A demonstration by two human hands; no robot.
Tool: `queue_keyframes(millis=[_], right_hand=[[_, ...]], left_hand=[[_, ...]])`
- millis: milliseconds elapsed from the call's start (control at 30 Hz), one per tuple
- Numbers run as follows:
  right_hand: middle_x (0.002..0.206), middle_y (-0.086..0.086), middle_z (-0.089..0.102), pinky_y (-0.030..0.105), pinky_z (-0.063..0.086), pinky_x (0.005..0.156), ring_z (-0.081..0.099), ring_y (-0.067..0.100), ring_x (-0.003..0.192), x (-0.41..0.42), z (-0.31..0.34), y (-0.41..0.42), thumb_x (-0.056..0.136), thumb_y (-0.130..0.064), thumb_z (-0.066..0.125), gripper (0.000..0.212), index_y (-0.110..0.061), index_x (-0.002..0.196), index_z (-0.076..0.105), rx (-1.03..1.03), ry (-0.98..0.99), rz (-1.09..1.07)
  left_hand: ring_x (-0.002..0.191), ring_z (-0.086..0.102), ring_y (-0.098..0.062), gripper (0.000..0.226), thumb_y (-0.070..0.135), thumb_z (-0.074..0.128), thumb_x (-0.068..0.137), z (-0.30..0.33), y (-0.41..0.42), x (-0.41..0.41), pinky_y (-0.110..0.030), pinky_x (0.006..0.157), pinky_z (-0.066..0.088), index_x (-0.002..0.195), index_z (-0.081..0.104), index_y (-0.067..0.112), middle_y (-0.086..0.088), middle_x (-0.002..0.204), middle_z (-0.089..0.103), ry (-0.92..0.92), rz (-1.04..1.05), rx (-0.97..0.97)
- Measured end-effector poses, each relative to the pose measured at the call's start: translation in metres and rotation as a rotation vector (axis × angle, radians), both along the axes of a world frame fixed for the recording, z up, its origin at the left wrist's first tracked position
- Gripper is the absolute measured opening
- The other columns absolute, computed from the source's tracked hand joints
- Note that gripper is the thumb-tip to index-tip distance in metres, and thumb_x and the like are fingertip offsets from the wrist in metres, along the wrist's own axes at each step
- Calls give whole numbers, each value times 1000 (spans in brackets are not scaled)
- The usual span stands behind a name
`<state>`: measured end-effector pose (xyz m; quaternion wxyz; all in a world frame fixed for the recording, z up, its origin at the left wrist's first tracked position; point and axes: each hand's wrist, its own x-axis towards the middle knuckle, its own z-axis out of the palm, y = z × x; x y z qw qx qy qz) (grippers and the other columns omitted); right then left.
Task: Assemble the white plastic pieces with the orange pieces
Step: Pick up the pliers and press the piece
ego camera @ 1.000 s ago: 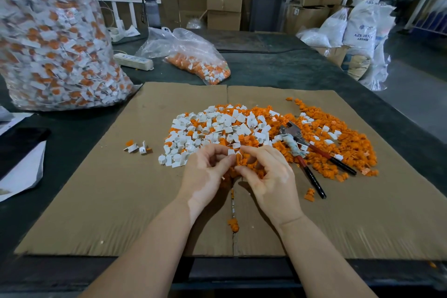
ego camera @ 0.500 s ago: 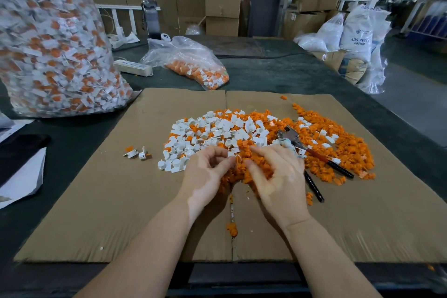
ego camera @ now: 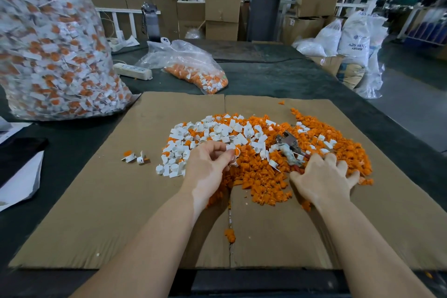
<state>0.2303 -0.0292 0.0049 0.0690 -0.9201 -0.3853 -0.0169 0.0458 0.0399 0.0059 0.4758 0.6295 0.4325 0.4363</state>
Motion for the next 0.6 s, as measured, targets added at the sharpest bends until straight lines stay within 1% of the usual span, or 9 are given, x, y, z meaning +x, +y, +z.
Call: queue_keyframes(millis=[133, 233, 300, 367, 400, 433, 500, 533, 600], right_hand=[[126, 15, 46, 49, 31, 98, 41, 34, 117, 0, 6, 0, 84, -47, 56, 51, -7, 114, 46, 70, -11, 12], [120, 17, 49, 46, 37, 90, 45, 34, 112, -1, 17, 1, 87, -43, 53, 45, -6, 111, 44, 116, -2, 46], [116, 15, 51, 43, 41, 87, 47, 32, 108, -3, 24, 0, 90, -41, 49, 39, -7, 109, 45, 177, 38, 130], [114, 11, 51, 39, 44, 84, 49, 27, 103, -9, 32, -2, 93, -40, 44, 36, -11, 114, 47, 220, 111, 267], [112, 9, 52, 35, 44, 81, 50, 23, 99, -14, 37, -3, 94, -40, 43, 36, -13, 117, 48, 226, 174, 343], [104, 5, 53, 30, 44, 73, 51, 17, 90, -19, 41, -4, 95, -38, 42, 33, -14, 116, 51, 225, 257, 419], [78, -2, 51, 23, 35, 53, 47, 9, 65, -29, 48, -6, 97, -33, 43, 27, -11, 101, 57, 199, 455, 537], [68, -4, 47, 23, 30, 49, 43, 7, 56, -34, 51, -6, 97, -31, 44, 27, -9, 91, 58, 180, 539, 568], [57, -4, 40, 19, 26, 44, 35, 7, 45, -41, 54, -8, 96, -28, 44, 31, -10, 71, 51, 151, 677, 603]], left_hand=[[52, 55, 3, 2, 14, 62, 89, 3, 3, 2, -11, 50, 44, 87, 63, 14, 10, 59, 65, -99, 21, -107], [51, 55, 0, 4, 11, 63, 88, 8, 5, 3, -11, 48, 43, 85, 64, 12, 7, 61, 66, -175, 31, -183], [48, 57, 0, 7, 12, 64, 87, 13, 7, 3, -10, 44, 42, 80, 64, 12, 7, 60, 66, -218, 30, -212], [45, 58, 1, 8, 14, 65, 87, 17, 8, 3, -9, 41, 41, 79, 65, 11, 6, 59, 67, -226, 26, -211], [45, 58, 1, 8, 15, 65, 87, 18, 9, 3, -10, 41, 41, 79, 65, 11, 7, 58, 67, -230, 26, -217], [46, 59, 1, 9, 15, 65, 87, 19, 10, 3, -10, 41, 42, 80, 65, 10, 8, 57, 67, -248, 23, -233], [46, 59, -3, 9, 13, 63, 88, 19, 12, 3, -14, 42, 44, 80, 64, 8, 8, 56, 66, -309, 19, -278], [48, 59, -5, 9, 13, 63, 88, 19, 14, 3, -17, 45, 46, 80, 64, 9, 7, 58, 67, -312, 32, -291], [55, 57, -9, 10, 15, 64, 88, 17, 19, 3, -23, 57, 47, 79, 65, 12, 3, 64, 67, -282, 69, -307]])
